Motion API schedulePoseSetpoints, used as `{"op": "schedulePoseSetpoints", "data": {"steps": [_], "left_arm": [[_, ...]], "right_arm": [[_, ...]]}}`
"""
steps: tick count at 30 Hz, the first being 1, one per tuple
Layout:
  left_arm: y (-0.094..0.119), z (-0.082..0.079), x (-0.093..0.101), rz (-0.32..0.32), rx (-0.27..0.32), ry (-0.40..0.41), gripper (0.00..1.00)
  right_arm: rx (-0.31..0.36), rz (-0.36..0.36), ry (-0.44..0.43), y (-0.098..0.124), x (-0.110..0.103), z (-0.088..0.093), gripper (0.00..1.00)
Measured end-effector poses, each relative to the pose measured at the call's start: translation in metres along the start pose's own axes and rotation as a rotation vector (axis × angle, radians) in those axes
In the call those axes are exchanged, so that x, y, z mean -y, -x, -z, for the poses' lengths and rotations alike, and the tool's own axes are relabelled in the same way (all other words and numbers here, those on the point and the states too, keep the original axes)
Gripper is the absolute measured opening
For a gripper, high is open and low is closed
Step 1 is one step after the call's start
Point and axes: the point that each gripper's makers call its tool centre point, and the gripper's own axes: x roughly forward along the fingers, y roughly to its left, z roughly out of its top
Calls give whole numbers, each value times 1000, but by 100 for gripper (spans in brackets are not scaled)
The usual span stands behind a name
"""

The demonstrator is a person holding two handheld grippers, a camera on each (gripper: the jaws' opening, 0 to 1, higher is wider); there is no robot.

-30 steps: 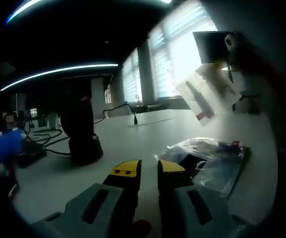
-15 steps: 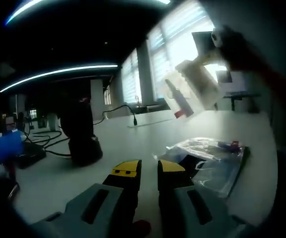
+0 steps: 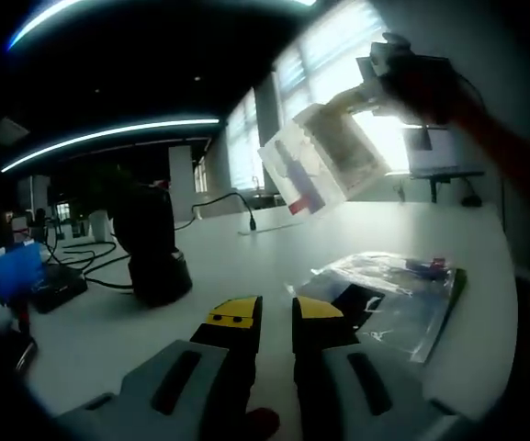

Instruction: Clip sheet goods on table flip sheet goods clip sheet goods scan sheet goods put sheet goods back to table

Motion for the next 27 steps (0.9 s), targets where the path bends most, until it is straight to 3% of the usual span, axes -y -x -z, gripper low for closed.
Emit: {"op": "schedulePoseSetpoints", "data": {"steps": [18,27], "left_arm": [[0,0,2,6,-1,-16,6],[1,-1,2,8,3,-13,6]], "right_arm": [[29,29,-33,-51,-11,-3,0],[31,57,-45,-78,-22,4,0]]}}
